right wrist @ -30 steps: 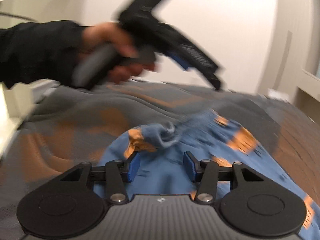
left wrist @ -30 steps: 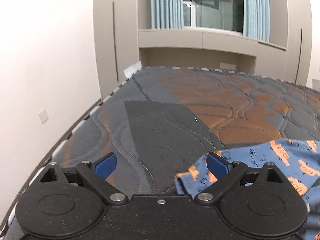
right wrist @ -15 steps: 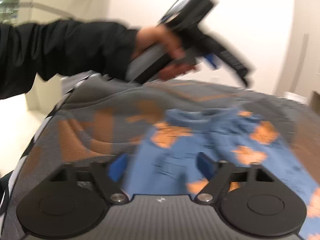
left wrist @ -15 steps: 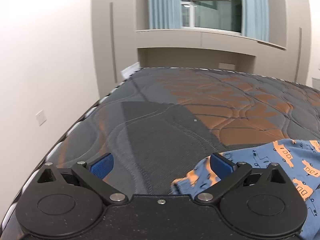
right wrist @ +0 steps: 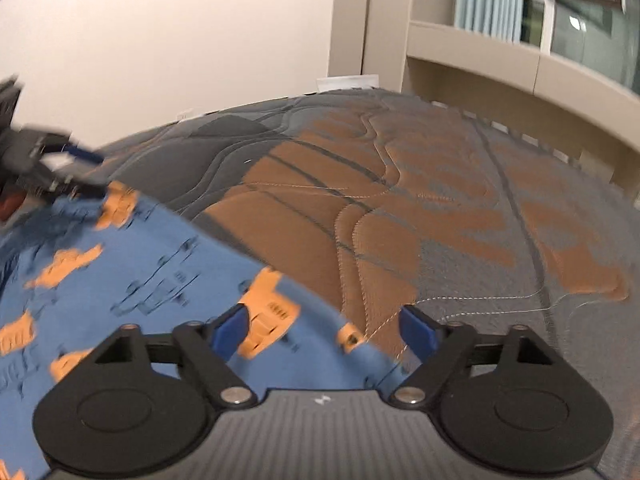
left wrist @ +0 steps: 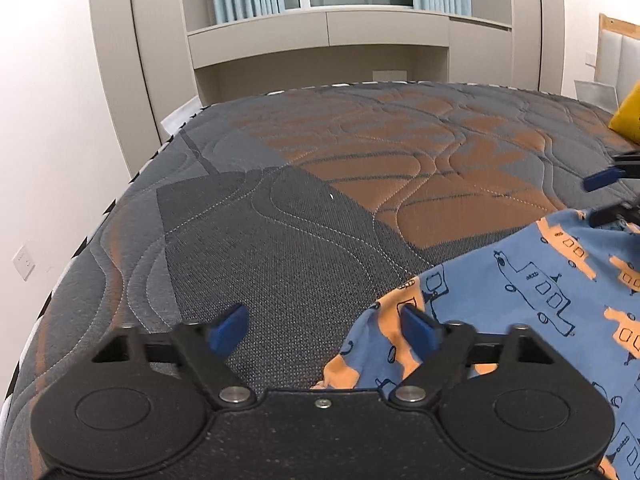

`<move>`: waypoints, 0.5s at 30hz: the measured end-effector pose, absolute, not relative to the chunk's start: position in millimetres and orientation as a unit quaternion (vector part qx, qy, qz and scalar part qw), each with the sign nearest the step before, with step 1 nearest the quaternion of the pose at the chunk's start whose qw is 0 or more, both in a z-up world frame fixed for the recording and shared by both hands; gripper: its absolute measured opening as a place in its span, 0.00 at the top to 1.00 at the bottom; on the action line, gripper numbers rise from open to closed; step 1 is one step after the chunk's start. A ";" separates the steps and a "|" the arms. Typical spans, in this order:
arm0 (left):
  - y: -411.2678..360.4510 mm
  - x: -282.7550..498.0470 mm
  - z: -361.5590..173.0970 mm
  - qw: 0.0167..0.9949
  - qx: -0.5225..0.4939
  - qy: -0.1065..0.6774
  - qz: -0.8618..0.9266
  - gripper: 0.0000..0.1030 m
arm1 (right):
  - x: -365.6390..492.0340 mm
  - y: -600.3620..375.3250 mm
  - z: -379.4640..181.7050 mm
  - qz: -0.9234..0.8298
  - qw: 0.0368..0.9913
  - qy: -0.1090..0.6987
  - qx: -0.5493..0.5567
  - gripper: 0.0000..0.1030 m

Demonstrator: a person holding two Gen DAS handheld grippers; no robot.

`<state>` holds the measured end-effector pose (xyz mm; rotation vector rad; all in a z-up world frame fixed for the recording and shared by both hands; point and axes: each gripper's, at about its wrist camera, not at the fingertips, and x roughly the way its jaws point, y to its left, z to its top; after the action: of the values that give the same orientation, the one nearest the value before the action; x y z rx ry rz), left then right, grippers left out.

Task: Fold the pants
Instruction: 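Hold the waistband with both grippers and stretch the pants flat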

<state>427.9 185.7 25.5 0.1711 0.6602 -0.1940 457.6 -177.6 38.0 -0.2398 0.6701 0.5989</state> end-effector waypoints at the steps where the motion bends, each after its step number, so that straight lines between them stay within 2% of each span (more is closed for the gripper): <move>1: 185.9 430.2 25.8 0.936 0.083 0.327 -0.100 0.35 | 463.8 -178.8 34.8 0.296 0.890 0.331 -0.104 0.26; 2: 186.1 431.4 25.8 0.933 0.081 0.333 -0.107 0.45 | 471.4 -182.1 32.4 0.307 0.884 0.340 -0.095 0.30; 3: 186.0 432.7 25.4 0.931 0.079 0.339 -0.111 0.52 | 476.7 -180.0 28.2 0.318 0.876 0.350 -0.093 0.32; 4: 185.2 433.6 24.8 0.929 0.078 0.344 -0.114 0.65 | 479.7 -176.6 24.2 0.321 0.871 0.359 -0.100 0.40; 5: 183.9 434.1 24.2 0.927 0.077 0.347 -0.117 0.79 | 481.6 -176.7 22.5 0.320 0.869 0.362 -0.108 0.58; 6: 182.7 433.9 24.0 0.927 0.074 0.348 -0.117 0.87 | 481.6 -173.1 19.4 0.315 0.868 0.363 -0.122 0.69; 7: 181.4 433.2 24.2 0.928 0.070 0.348 -0.116 0.96 | 480.2 -170.5 17.8 0.307 0.872 0.359 -0.130 0.84; 8: 180.6 431.7 24.9 0.929 0.062 0.346 -0.114 0.98 | 474.8 -171.6 15.8 0.304 0.875 0.353 -0.130 0.90; 10: 177.4 427.0 28.5 0.934 0.056 0.336 -0.106 0.99 | 464.9 -172.4 18.5 0.297 0.882 0.342 -0.130 0.95; 15: 173.8 402.5 50.1 0.949 0.056 0.291 -0.106 0.99 | 430.3 -175.6 36.4 0.279 0.901 0.300 -0.145 0.97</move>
<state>402.5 173.8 50.1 0.1143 0.5913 -0.2147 430.3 -175.6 36.4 -0.2991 0.6205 0.5770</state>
